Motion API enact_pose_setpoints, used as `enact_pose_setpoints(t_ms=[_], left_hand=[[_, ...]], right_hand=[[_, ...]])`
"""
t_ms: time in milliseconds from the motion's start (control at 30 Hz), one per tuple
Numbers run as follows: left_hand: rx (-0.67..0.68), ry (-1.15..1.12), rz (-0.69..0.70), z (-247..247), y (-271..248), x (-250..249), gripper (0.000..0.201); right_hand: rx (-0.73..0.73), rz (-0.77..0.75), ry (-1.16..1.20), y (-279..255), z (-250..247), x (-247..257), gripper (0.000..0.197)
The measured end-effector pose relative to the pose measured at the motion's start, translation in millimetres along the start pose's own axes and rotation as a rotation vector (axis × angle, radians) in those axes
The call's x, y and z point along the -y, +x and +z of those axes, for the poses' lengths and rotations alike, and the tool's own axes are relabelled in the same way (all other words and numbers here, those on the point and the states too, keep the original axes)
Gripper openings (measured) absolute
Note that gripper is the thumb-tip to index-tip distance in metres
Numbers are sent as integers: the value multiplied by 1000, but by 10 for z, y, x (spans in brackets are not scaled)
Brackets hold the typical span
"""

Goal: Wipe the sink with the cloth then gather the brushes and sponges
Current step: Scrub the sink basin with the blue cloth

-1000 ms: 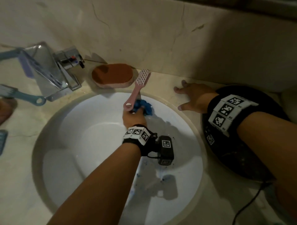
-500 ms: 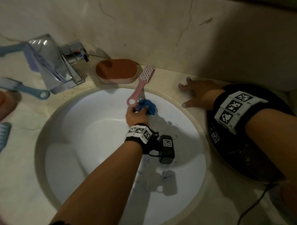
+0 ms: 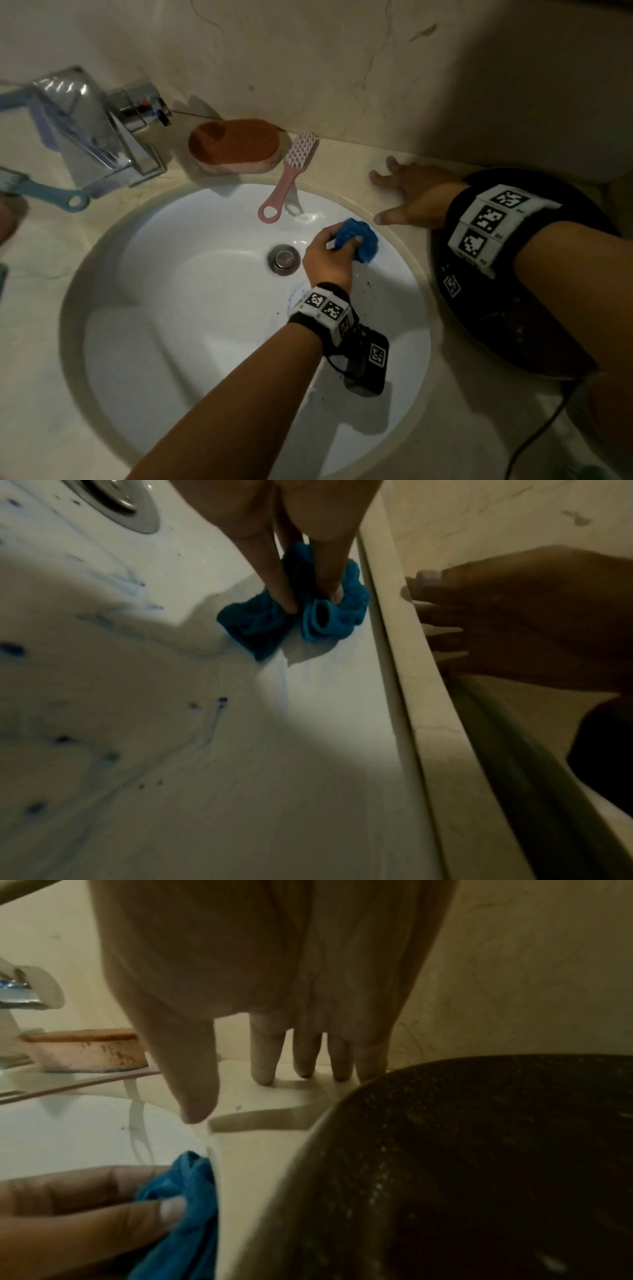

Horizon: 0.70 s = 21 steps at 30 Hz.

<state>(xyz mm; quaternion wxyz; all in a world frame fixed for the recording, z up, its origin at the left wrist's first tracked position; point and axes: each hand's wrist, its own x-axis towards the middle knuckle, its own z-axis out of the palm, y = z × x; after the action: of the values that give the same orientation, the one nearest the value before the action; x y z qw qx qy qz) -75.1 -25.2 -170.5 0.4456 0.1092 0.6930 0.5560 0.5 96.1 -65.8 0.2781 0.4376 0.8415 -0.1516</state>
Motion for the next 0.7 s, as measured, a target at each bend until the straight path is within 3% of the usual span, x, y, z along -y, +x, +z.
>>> enact_pose_setpoints(t_ms=[67,200,267,433,500,600,700], left_hand=[[-23,-9,-9,-42,38,-24,24],[-259,-107,16,-146,251,-177,19],[-237,-77,17,-72,198,-180,18],[80,28,53,75,-74,-38,25],[20,18,47,-10,25,-105,22],[-185,-129,19,-157,273,-231,24],[-113,4,46,-114,248,-204,27]], right_hand=[[-1,6,-11,-11,3,18,83],[-4,7,18,-18,5,18,83],[-7,8,22,-1,17,16,83],[-6,21,-10,22,17,36,84],[-1,13,-20,16,11,29,84],[3,6,-19,-4,0,21,85],[18,2,5,-24,-11,23,89]])
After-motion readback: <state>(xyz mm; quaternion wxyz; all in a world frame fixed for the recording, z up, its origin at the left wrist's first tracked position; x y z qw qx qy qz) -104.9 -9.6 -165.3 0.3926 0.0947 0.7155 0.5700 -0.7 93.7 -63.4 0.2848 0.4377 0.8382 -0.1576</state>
